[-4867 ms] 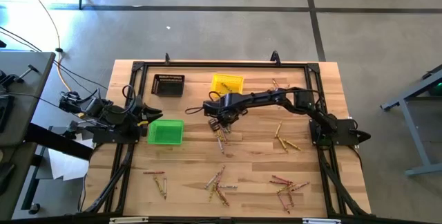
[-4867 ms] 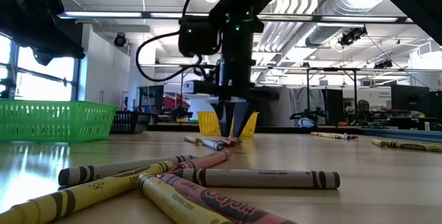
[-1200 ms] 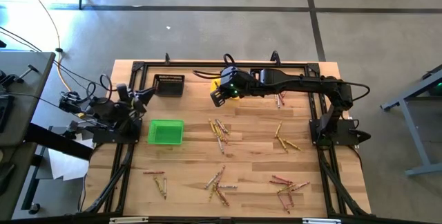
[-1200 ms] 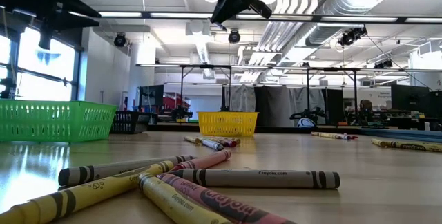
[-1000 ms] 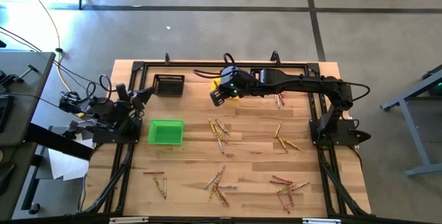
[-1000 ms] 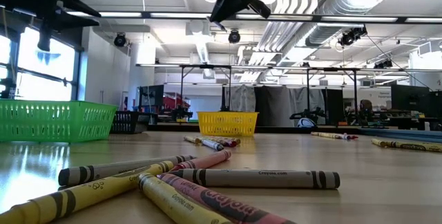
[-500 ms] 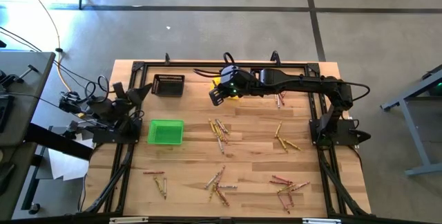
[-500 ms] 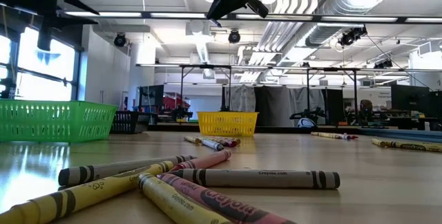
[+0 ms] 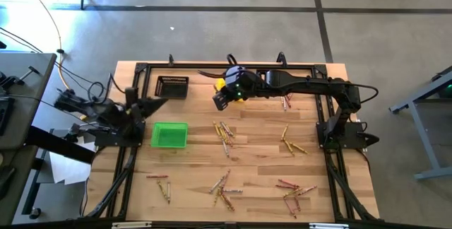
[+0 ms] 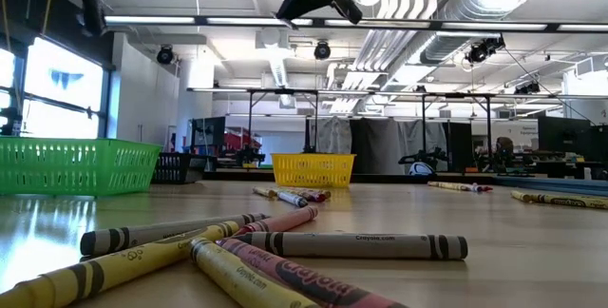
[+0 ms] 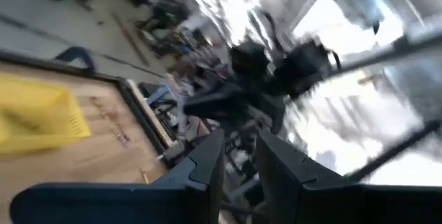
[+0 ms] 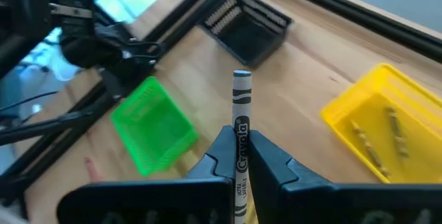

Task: Sort crayons
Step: Put the blue crayon into the green bin

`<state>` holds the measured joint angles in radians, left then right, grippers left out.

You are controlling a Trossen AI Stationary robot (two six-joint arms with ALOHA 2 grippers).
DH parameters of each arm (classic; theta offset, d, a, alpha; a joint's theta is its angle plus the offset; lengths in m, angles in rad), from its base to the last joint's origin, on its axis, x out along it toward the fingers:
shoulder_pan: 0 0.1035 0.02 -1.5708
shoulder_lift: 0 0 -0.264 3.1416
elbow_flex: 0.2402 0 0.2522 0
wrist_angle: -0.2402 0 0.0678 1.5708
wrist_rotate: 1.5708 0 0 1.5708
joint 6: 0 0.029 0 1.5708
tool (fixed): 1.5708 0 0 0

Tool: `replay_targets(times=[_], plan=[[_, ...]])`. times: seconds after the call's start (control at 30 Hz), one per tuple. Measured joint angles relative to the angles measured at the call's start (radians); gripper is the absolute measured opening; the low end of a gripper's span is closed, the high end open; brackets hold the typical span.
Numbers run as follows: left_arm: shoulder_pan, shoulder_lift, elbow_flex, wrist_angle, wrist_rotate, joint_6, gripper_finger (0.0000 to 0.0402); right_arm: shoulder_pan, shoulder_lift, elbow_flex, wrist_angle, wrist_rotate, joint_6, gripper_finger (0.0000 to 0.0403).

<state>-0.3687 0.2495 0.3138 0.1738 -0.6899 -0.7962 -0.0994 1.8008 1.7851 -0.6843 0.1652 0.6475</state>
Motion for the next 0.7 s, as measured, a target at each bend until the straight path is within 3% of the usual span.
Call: replay_targets(times=[0.1, 0.3, 0.47, 0.7], plan=[[0.000, 0.117, 0.000, 0.112, 0.023, 0.098, 0.0074, 0.000, 0.000, 0.001, 0.033, -0.045, -0.029, 0.0007], [0.013, 0.229, 0.000, 0.217, -0.102, 0.154, 0.0074, 0.003, -0.011, 0.001, 0.039, -0.078, -0.062, 0.0007], [0.036, 0.342, 0.000, 0.256, -0.010, 0.108, 0.0074, 0.004, -0.013, 0.001, 0.077, -0.091, -0.073, 0.0007], [0.095, 0.545, 0.068, 0.271, -0.003, 0.075, 0.0074, 0.004, -0.014, 0.001, 0.220, -0.111, -0.106, 0.0007]])
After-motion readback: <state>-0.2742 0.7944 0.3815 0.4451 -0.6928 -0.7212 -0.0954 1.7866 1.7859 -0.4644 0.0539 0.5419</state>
